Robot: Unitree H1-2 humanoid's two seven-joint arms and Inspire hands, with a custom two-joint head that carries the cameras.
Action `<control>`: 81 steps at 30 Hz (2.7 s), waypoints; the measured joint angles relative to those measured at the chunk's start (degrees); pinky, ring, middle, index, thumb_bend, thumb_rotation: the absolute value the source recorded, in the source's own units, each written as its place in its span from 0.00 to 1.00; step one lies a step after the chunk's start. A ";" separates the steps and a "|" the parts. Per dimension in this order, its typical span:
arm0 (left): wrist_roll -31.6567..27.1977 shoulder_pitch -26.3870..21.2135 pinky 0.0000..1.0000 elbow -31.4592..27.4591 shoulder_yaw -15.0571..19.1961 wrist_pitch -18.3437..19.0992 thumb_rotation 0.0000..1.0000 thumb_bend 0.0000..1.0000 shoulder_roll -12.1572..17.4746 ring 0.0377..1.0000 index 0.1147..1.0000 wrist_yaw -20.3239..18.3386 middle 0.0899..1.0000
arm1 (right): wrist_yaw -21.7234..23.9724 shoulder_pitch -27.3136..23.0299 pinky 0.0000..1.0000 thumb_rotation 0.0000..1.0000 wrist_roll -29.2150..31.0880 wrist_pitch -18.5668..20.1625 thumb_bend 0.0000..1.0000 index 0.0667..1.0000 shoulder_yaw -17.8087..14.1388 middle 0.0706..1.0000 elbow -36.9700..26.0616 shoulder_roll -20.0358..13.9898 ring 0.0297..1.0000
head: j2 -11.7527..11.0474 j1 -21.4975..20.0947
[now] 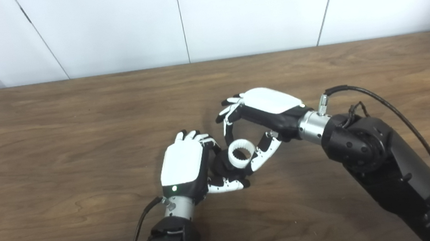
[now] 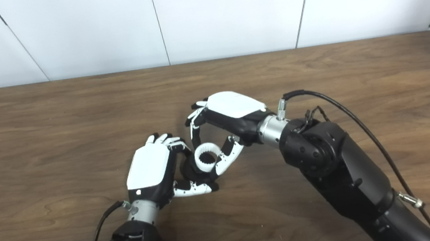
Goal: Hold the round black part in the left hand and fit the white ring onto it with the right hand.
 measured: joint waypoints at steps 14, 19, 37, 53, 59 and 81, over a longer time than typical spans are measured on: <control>0.69 0.05 0.99 -0.03 -0.22 0.71 0.06 0.52 -0.41 0.90 0.41 -0.13 0.78 | -0.55 0.02 1.00 0.14 -1.28 -0.80 0.52 0.45 -0.42 0.82 2.25 1.25 0.95 | 0.26 0.26; 0.88 0.04 0.99 -0.03 -0.29 0.84 0.06 0.52 -0.55 0.89 0.42 -0.22 0.78 | -1.50 0.03 0.99 0.14 -1.36 -1.09 0.52 0.45 -0.45 0.83 3.32 1.43 0.94 | 0.26 0.35; 1.35 -0.11 0.97 -0.01 -0.93 1.49 0.06 0.52 -0.81 0.89 0.41 -0.24 0.77 | -3.39 0.24 0.98 0.14 -1.56 -2.64 0.52 0.45 -0.32 0.83 4.41 2.22 0.94 | 0.44 0.53; 2.23 -0.55 0.96 -0.02 -1.45 1.80 0.06 0.52 -0.90 0.88 0.42 -1.19 0.78 | -2.11 0.22 0.99 0.14 -1.70 -2.51 0.52 0.45 -0.17 0.83 3.05 2.97 0.95 | 0.70 0.88; 3.23 -0.64 0.96 -0.02 -1.52 1.82 0.06 0.52 -1.06 0.88 0.42 -1.56 0.78 | -1.90 0.22 0.98 0.14 -1.97 -2.49 0.52 0.45 -0.15 0.82 2.75 2.98 0.94 | 0.97 0.70; 3.09 -0.39 0.97 -0.12 -1.23 1.82 0.06 0.52 -1.43 0.89 0.42 -1.71 0.78 | -1.79 0.23 0.97 0.14 -2.39 -2.36 0.52 0.45 -0.87 0.83 4.83 2.96 0.94 | 1.32 0.35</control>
